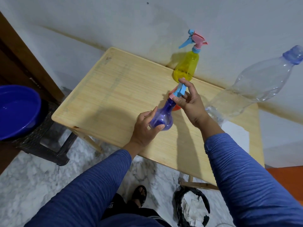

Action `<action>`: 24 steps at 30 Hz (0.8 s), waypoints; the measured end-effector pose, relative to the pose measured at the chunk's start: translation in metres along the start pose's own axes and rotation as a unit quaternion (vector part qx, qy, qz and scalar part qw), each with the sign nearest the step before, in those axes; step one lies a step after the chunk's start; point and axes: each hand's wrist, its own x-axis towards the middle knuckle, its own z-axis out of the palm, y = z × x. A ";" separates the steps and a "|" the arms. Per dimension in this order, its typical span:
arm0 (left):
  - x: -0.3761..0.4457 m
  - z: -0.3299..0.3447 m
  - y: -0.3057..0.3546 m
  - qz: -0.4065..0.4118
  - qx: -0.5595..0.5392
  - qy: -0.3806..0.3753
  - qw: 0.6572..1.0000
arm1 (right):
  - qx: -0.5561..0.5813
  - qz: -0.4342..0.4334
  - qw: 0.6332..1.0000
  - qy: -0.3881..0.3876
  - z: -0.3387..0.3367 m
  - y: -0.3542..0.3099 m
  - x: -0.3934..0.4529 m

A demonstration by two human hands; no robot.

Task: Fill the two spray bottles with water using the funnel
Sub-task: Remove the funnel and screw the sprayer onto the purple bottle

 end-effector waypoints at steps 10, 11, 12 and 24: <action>0.003 -0.004 -0.002 0.017 0.018 -0.021 0.999 | -0.032 -0.011 0.999 -0.042 -0.008 -0.005 -0.002; 0.003 -0.004 -0.002 0.017 0.021 -0.022 0.999 | -0.047 -0.016 0.998 -0.047 -0.008 -0.006 -0.001; 0.003 -0.003 -0.001 0.018 0.023 -0.021 0.999 | -0.065 -0.022 0.996 -0.052 -0.007 -0.008 0.000; 0.003 -0.002 -0.002 0.021 0.022 -0.020 0.999 | -0.082 -0.038 0.996 0.009 0.006 0.002 0.000</action>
